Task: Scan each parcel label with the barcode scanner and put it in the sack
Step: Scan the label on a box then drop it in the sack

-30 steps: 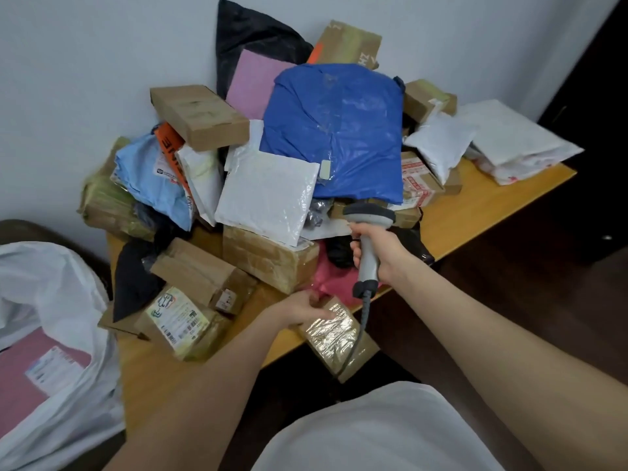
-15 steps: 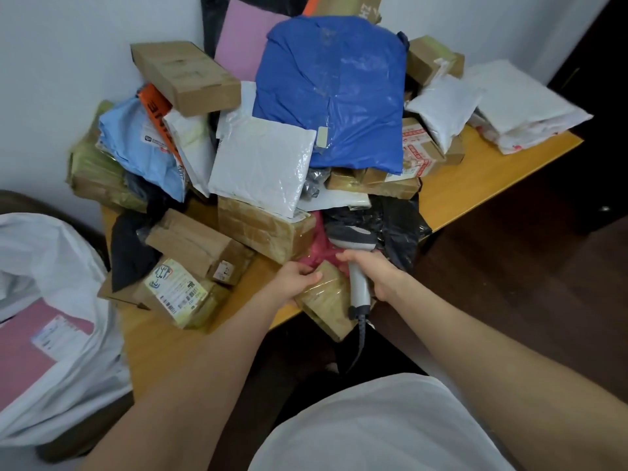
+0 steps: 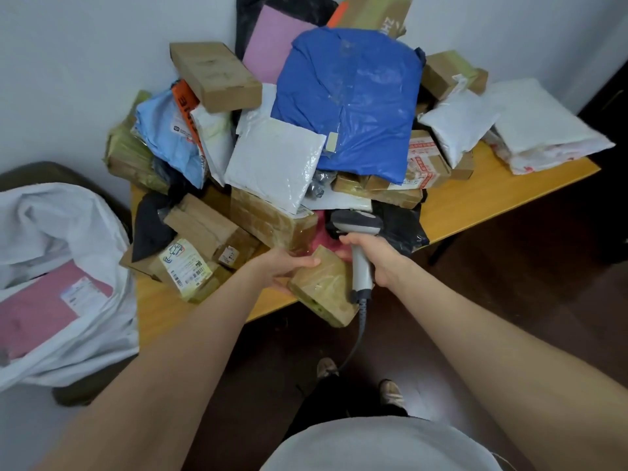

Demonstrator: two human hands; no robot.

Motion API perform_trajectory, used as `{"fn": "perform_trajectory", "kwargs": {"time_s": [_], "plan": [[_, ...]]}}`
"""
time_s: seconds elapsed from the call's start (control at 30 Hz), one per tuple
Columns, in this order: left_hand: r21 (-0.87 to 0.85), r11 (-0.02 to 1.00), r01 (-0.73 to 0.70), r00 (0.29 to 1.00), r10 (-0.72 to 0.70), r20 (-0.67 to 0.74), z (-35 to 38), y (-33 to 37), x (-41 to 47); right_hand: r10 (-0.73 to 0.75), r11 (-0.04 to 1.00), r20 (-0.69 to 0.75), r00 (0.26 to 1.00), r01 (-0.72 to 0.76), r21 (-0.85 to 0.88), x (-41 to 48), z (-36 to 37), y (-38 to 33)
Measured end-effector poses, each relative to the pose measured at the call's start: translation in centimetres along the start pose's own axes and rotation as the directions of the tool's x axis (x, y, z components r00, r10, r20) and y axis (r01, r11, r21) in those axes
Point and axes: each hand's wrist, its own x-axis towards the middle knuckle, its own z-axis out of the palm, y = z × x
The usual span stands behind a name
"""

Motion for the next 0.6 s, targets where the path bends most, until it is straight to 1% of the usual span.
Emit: {"fn": "perform_trajectory", "kwargs": {"time_s": [0.13, 0.23, 0.3, 0.37, 0.4, 0.5, 0.53, 0.6], "plan": [[0.004, 0.999, -0.036, 0.999, 0.037, -0.039, 0.7, 1.6, -1.9, -0.048, 0.998, 0.032, 0.998, 0.047, 0.034, -1.3, -1.6, -1.5], [-0.009, 0.995, -0.099, 0.990, 0.098, -0.100, 0.3, 3.1, -3.5, -0.143, 0.987, -0.027, 0.989, 0.145, 0.068, -2.1, -3.0, -3.4], [-0.066, 0.980, -0.186, 0.974, 0.175, -0.145, -0.4, 4.2, -4.7, -0.180, 0.980, -0.051, 0.982, 0.183, 0.074, -2.6, -3.6, -5.0], [-0.136, 0.945, -0.298, 0.941, 0.267, -0.210, -0.7, 5.3, -6.2, -0.192, 0.975, -0.022, 0.981, 0.194, 0.107, -3.4, -3.6, -6.3], [-0.144, 0.926, -0.350, 0.918, 0.307, -0.252, -0.9, 5.9, -6.8, -0.203, 0.970, 0.006, 0.979, 0.200, 0.136, -3.8, -3.4, -6.9], [-0.101, 0.865, -0.491, 0.842, 0.441, -0.312, -1.2, 6.9, -8.5, -0.252, 0.947, 0.062, 0.966, 0.233, 0.221, -4.8, -2.4, -8.3], [-0.067, 0.854, -0.517, 0.822, 0.473, -0.317, -1.4, 7.0, -8.9, -0.268, 0.940, 0.067, 0.961, 0.246, 0.236, -4.5, -2.2, -8.7], [-0.032, 0.850, -0.526, 0.813, 0.491, -0.313, -2.1, 6.8, -9.7, -0.288, 0.931, 0.082, 0.954, 0.258, 0.259, -4.9, -1.6, -9.6]]}}
